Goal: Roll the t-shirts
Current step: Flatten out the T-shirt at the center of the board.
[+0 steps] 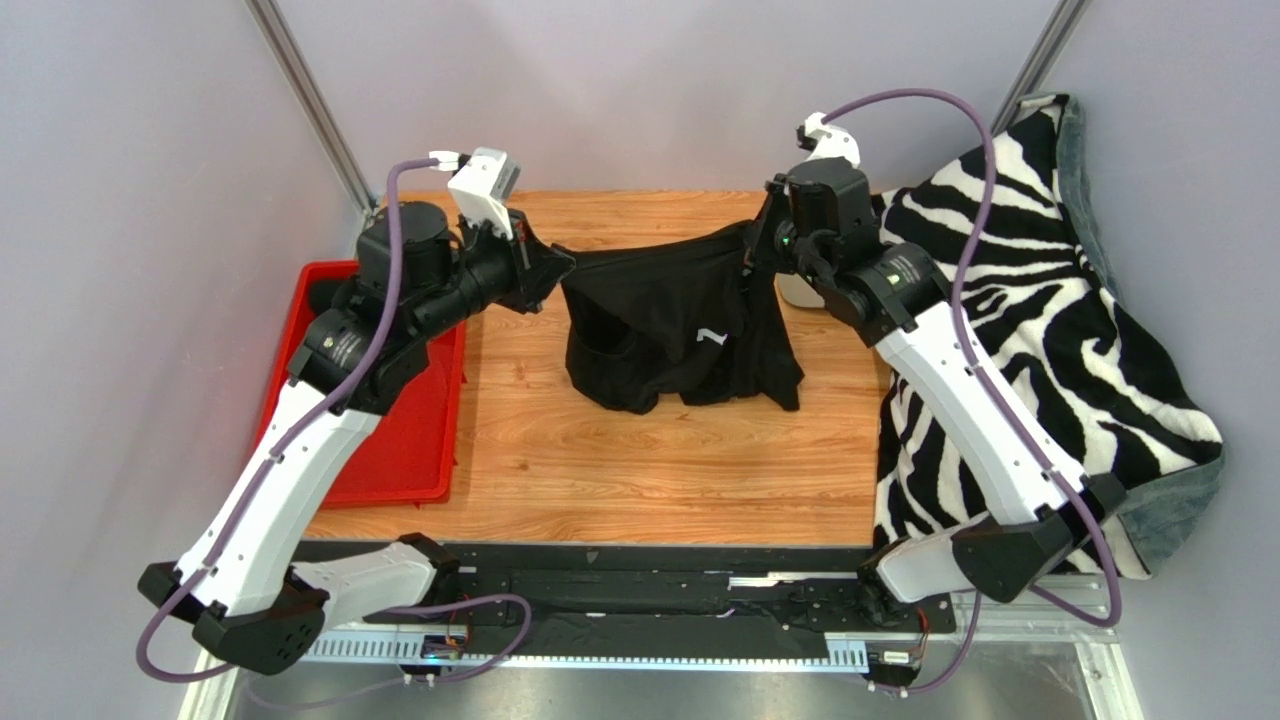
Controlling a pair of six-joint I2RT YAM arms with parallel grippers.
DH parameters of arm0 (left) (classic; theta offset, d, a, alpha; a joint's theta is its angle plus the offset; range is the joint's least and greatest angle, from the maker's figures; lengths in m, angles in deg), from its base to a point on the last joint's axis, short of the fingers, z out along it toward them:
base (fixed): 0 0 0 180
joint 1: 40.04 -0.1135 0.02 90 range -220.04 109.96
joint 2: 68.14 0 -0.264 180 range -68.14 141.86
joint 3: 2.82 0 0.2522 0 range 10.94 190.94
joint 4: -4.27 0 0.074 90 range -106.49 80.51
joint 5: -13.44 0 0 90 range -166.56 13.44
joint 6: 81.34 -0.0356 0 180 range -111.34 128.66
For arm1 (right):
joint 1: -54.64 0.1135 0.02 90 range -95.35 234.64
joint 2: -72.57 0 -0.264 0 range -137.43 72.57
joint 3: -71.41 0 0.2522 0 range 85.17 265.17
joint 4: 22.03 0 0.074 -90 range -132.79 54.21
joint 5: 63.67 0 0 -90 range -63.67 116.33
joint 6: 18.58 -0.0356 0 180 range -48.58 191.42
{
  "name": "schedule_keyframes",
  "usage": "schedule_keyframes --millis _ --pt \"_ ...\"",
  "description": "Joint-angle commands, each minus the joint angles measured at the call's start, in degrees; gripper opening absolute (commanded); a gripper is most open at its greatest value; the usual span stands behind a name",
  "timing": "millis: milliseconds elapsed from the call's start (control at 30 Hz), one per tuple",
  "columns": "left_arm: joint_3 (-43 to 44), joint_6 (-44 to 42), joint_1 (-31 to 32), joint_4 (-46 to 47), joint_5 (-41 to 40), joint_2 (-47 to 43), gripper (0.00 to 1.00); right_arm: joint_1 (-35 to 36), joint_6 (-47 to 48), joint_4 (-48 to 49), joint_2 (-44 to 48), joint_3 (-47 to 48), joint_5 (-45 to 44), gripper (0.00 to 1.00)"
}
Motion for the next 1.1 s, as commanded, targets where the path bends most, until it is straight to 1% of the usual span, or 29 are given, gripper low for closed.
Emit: schedule_keyframes --millis 0,67,167,233,267,333,367,400,433,467,500,533,567,600,633,667,700,733,767,800,833,867,900,933,967,1000,1033,1067 --pt "2.32 -2.81 -0.29 5.52 16.22 -6.91 0.00 -0.43 6.13 6.28 9.61 3.43 0.55 0.00" --pt "2.93 -2.90 -0.28 6.50 21.74 -8.58 0.00 -0.43 7.37 7.44 13.81 2.99 1.87 0.00" --pt "4.42 -1.85 -0.20 8.25 26.06 -9.82 0.00 -0.43 9.48 8.76 18.30 4.12 2.15 0.00" --pt "5.30 0.08 -0.20 9.40 26.69 -10.17 0.00 -0.43 10.27 9.20 19.55 5.62 2.23 0.00" --pt "6.44 0.70 -0.20 9.58 26.09 -10.09 0.00 -0.43 10.45 9.12 19.64 7.80 2.67 0.00" --pt "7.50 3.16 -0.20 8.88 21.98 -9.65 0.00 -0.43 11.24 9.20 18.51 10.10 3.29 0.00" --pt "9.51 4.03 -0.20 7.48 14.03 -8.95 0.00 -0.43 11.68 9.20 16.24 11.24 3.64 0.00" --pt "11.09 5.70 -0.20 2.07 9.34 -7.98 0.00 -0.43 12.12 9.12 14.30 13.25 3.81 0.00" --pt "12.94 6.41 -0.20 -1.37 4.77 -4.93 0.00 -0.43 12.99 9.03 12.28 14.40 3.99 0.00" --pt "16.43 6.85 -0.28 -4.89 -2.85 -2.81 0.00 -0.61 13.52 9.12 10.26 15.28 5.82 0.00" --pt "17.69 7.90 -0.46 -11.10 -5.88 -0.79 0.00 -1.13 13.79 9.73 5.02 16.60 7.75 0.00" --pt "18.40 8.61 -0.98 -13.08 -9.04 3.06 0.00 -1.57 13.88 10.34 2.53 17.22 9.77 0.00" --pt "17.19 9.14 -3.16 -13.62 -9.42 4.49 0.00 -2.19 13.45 10.87 -0.80 17.84 14.93 0.00" --pt "15.61 10.45 -4.66 -12.93 -8.73 5.81 0.00 -3.41 12.92 12.27 -6.84 19.41 18.54 0.00" --pt "11.33 11.33 -6.16 -11.79 -7.16 8.09 0.00 -4.03 12.22 12.72 -10.82 20.38 21.02 0.00" --pt "9.11 12.21 -9.65 -9.43 -6.45 9.41 0.00 -4.65 10.56 13.16 -14.25 21.70 25.65 0.00" --pt "6.83 13.87 -11.25 -7.93 -5.31 10.82 0.00 -5.61 9.58 13.68 -17.50 22.84 27.70 0.02" --pt "2.45 14.67 -13.01 -6.35 -3.38 13.88 0.00 -5.88 8.88 13.25 -25.19 27.03 29.20 0.08" --pt "0.49 15.46 -16.07 -3.55 -1.88 15.74 0.00 -6.41 7.65 12.38 -28.75 29.42 31.65 0.33" --pt "-1.09 16.43 -17.58 -2.39 0.05 17.50 0.05 -6.85 7.12 9.06 -33.05 32.40 32.20 0.49" --pt "-2.67 16.52 -18.90 -1.94 2.07 20.82 0.17 -7.02 6.77 6.16 -39.71 40.61 32.55 0.60" --pt "-3.39 15.92 -20.40 -1.94 4.44 21.72 0.31 -7.29 6.33 3.17 -42.91 44.17 32.82 0.67" --pt "-4.35 15.21 -20.59 -1.24 4.55 21.73 0.58 -7.20 6.50 -2.78 -44.59 47.25 32.38 0.68" --pt "-7.67 14.60 -20.59 -0.45 4.29 19.47 0.67 -7.03 6.67 -4.23 -45.13 47.89 31.77 0.68" --pt "-9.70 13.89 -20.59 1.73 4.11 17.71 0.73 -7.03 6.85 -4.68 -42.70 42.77 28.89 0.70" --pt "-11.72 13.71 -20.59 1.93 3.85 15.95 0.79 -6.85 6.50 -2.85 -40.50 38.28 27.04 0.70" --pt "-14.96 13.62 -20.59 1.58 4.02 12.89 0.79 -6.85 6.15 -1.36 -37.43 33.53 25.28 0.70" --pt "-16.91 13.97 -20.59 0.80 4.98 11.55 0.79 -7.02 5.80 0.14 -31.75 22.78 21.87 0.71"
